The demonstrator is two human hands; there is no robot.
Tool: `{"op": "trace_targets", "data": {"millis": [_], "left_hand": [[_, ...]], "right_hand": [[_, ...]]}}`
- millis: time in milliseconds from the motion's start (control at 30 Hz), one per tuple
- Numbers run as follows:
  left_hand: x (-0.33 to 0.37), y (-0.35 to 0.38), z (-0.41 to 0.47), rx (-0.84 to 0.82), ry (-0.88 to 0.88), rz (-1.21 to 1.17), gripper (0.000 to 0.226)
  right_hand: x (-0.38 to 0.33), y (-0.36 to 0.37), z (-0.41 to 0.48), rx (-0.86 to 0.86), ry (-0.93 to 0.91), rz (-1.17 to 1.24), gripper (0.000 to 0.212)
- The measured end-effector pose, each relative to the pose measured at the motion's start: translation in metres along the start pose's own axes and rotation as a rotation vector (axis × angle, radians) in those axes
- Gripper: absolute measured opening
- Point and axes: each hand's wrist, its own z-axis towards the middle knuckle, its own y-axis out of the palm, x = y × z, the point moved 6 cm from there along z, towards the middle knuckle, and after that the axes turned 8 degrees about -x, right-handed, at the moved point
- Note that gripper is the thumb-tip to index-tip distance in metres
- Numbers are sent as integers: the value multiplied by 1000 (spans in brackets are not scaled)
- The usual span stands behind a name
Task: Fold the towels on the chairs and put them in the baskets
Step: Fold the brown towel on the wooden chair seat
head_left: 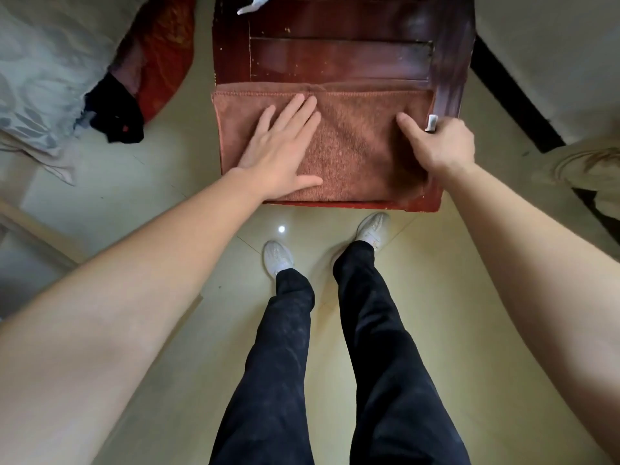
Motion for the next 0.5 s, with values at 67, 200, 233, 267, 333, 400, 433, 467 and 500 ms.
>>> {"op": "trace_targets", "data": {"millis": [67,200,233,267,333,400,433,467,500], "left_hand": [[6,1,11,-9,-2,46,115],[18,1,23,-43,-22,64,122],[22,1,25,-51,-33,65,124],[27,2,26,-56,-49,65,125],[39,3,31,-51,-89,38,128],[44,3,35,-60,-130,-13,129],[46,2,37,-70,-140,-34,129],[46,1,37,-84,-142,-44,130],[46,-1,37,-93,-134,-53,129]], "right_hand": [[6,-1,3,-25,-37,44,63],[25,-9,7,-114,-15,292,57],[29,-13,6,-128,-8,340,52],[34,-16,6,-137,-2,387,48],[43,-23,7,-152,17,471,46],[46,-28,4,-175,24,526,53],[45,-32,2,-192,9,549,51],[42,-35,-1,-215,-11,562,44],[36,-38,-7,-240,-40,565,35]]}}
